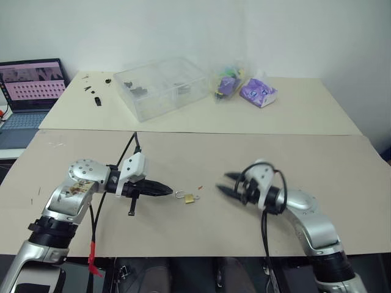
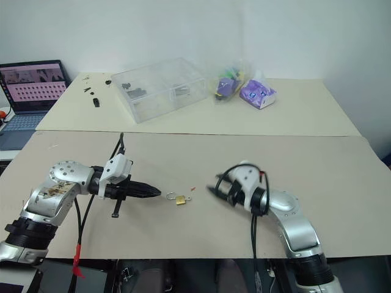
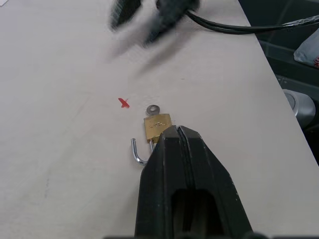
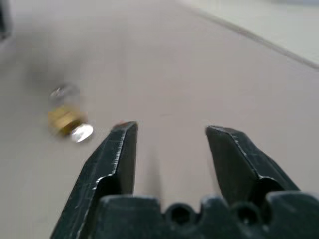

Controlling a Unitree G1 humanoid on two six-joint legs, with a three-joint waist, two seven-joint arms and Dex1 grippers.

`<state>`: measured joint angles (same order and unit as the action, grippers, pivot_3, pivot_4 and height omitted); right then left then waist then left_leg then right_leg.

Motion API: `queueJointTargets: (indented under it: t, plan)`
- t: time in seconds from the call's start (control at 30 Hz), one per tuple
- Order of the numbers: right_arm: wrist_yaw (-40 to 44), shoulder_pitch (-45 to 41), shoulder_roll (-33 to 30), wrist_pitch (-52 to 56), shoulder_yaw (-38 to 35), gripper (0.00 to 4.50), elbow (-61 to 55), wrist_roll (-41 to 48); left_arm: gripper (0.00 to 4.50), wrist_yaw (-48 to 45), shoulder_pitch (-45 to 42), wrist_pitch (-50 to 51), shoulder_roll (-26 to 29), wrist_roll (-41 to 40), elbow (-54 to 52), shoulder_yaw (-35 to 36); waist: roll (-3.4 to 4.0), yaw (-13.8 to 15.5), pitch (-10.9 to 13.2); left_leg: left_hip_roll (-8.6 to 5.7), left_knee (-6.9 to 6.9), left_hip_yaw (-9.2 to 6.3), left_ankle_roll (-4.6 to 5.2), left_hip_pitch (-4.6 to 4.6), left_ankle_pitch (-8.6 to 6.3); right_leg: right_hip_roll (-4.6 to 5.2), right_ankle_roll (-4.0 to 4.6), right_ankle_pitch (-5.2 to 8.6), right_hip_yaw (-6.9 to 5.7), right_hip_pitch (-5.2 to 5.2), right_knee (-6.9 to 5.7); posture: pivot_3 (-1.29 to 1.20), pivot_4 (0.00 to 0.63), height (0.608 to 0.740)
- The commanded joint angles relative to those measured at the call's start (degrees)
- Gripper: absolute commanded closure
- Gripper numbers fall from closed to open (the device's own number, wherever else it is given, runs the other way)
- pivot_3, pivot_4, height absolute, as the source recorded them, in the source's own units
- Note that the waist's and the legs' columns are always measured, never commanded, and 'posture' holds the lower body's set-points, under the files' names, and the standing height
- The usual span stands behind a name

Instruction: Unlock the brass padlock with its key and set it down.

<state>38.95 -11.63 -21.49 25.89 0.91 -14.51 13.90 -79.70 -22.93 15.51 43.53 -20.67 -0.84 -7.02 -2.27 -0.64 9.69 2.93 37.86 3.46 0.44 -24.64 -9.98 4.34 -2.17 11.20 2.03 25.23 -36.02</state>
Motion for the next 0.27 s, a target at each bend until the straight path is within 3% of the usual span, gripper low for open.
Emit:
queueJointTargets:
  t: [0.03,0.27]
  plan:
    - [-5.2,0.9,2.4,2.1,-1.2,1.80,-3.7,1.2,4.50,0.8,0.4,0.5,0.3,-1.3,-2.2,1.7,0.00,0.0,0.0,-0.01,-0.01,0.00,0.00,-0.01,0.00,0.00,0.04,0.03,0.00,0.00,0.00,0.00,0.150,0.726]
    - [-9.2,2.5,4.1,3.0,1.7,1.80,-5.7,0.0,4.50,1.2,0.4,2.4,0.5,-1.7,-3.4,1.3,0.00,-0.1,0.0,-0.04,-0.06,-0.02,-0.07,-0.08,-0.06,0.00,0.09,0.11,0.01,0.04,0.01,0.00,0.150,0.726]
